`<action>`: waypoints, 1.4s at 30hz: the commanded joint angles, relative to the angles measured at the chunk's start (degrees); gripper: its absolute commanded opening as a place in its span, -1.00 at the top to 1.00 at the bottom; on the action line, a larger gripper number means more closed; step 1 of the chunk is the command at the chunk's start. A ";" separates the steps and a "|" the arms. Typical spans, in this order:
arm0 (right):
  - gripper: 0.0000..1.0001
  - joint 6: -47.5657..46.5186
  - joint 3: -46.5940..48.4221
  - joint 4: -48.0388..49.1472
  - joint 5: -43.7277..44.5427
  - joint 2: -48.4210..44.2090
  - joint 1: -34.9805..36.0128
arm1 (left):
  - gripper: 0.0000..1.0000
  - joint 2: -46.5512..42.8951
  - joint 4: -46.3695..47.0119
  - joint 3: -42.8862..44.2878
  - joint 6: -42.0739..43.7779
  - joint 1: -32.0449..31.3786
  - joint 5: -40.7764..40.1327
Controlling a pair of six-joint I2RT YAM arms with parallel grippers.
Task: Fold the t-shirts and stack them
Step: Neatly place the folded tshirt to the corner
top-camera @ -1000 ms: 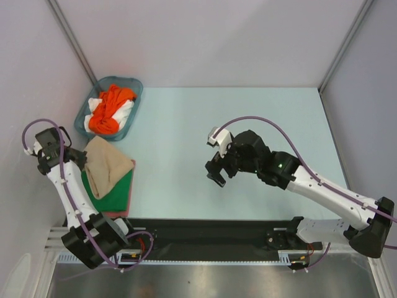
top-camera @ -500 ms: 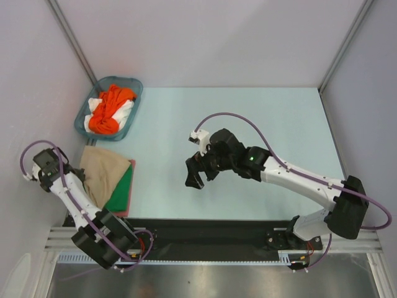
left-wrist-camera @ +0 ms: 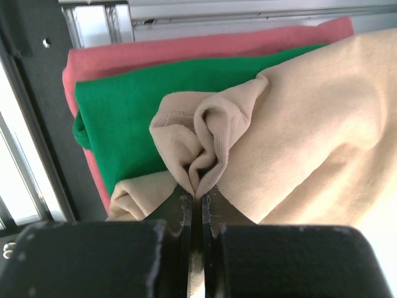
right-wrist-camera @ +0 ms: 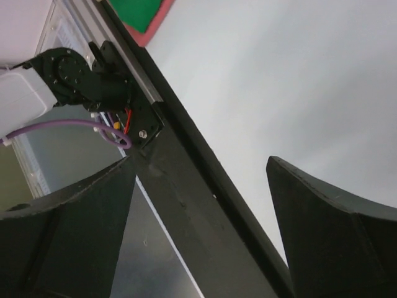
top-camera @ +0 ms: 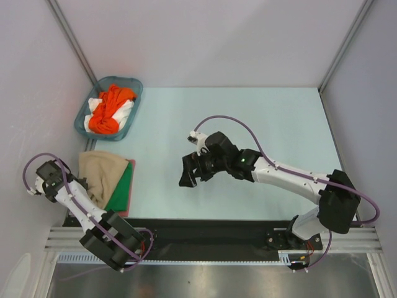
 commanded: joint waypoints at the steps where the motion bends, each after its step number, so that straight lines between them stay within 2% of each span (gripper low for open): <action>1: -0.79 7.53 -3.02 10.12 0.15 1.11 0.00 | 1.00 0.49 1.57 3.18 3.45 0.97 -1.82; 2: -0.69 10.75 -3.89 12.75 0.15 2.16 0.00 | 0.99 0.49 1.92 3.18 3.98 0.88 -1.65; 3: -0.50 12.69 -3.90 18.96 0.32 3.83 0.08 | 0.99 0.40 2.97 3.53 5.72 0.88 0.01; 4: -0.42 14.36 -3.56 21.28 0.67 7.33 0.00 | 0.99 0.40 3.50 3.62 6.52 0.97 0.46; 6: -0.18 18.59 0.48 26.13 0.33 12.35 0.08 | 0.99 0.14 4.73 3.53 8.10 0.88 0.99; 7: -0.11 19.64 2.58 27.44 -0.28 17.68 0.34 | 0.99 0.22 5.17 3.27 8.38 0.88 1.08; 11: 0.07 25.01 13.30 30.97 -0.64 29.31 2.19 | 0.99 1.36 6.76 1.69 9.43 0.97 5.56; 12: 0.09 25.54 18.72 30.19 0.32 31.51 2.72 | 0.99 1.45 7.11 1.16 9.35 0.88 5.56; 16: 0.08 30.63 30.52 29.40 6.20 41.09 5.44 | 0.99 3.12 7.03 1.68 10.22 0.88 6.70; 22: 0.00 38.18 45.46 27.63 9.20 53.84 8.34 | 1.00 4.35 6.59 2.57 10.49 0.88 6.62; 26: 0.01 40.31 50.31 27.64 9.55 58.60 9.57 | 0.99 5.50 6.32 3.35 10.75 0.88 5.48; 34: -0.16 39.61 46.81 28.25 11.31 57.81 10.46 | 0.99 6.55 6.06 4.41 11.19 0.88 4.60; 42: -0.15 39.43 50.59 29.22 10.78 60.53 9.31 | 0.99 6.29 5.88 3.71 11.10 0.88 4.24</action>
